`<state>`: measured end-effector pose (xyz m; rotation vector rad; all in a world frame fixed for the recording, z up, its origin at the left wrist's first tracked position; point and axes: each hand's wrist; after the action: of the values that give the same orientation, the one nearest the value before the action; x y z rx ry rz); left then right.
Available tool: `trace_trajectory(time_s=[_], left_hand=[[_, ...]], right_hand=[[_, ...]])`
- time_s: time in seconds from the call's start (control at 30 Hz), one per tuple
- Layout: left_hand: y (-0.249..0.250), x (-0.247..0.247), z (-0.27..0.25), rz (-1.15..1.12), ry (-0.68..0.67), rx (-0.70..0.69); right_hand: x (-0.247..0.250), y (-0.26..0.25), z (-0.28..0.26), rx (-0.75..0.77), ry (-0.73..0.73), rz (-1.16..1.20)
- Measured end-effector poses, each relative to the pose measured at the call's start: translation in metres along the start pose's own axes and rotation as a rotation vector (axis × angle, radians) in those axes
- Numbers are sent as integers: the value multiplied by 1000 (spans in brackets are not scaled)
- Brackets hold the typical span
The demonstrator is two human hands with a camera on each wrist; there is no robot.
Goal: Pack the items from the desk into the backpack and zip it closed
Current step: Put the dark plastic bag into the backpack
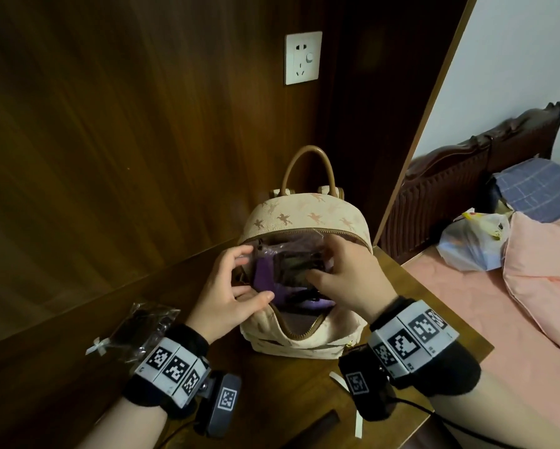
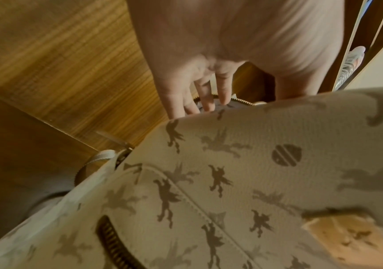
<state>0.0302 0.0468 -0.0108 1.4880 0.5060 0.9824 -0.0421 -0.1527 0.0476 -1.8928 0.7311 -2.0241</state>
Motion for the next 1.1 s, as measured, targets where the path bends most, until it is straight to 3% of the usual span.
trace_trajectory(time_s=[0.2,0.47,0.7,0.83,1.1], left_hand=[[-1,2,2,-16,-28,-19],[-3,9,4,95,-82,-13],[-13,12,10,139,-198,72],[-14,12,11,142,-219,93],[-9,12,12,167,-219,85]], right_hand=[[-20,-6,2,-157,96,275],[-20,10,10,-284,-139,226],[-31,24,12,-347,-62,358],[-31,26,16,-339,-159,413],[-31,28,22,-423,-69,837]])
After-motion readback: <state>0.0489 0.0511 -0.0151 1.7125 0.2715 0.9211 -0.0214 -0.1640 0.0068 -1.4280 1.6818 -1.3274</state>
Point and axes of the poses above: each hand's wrist, its own z-axis towards the middle knuckle, its own x-axis out of the back of the hand, y = z × x, and after that the axes turned 6 degrees about -y, right-handed
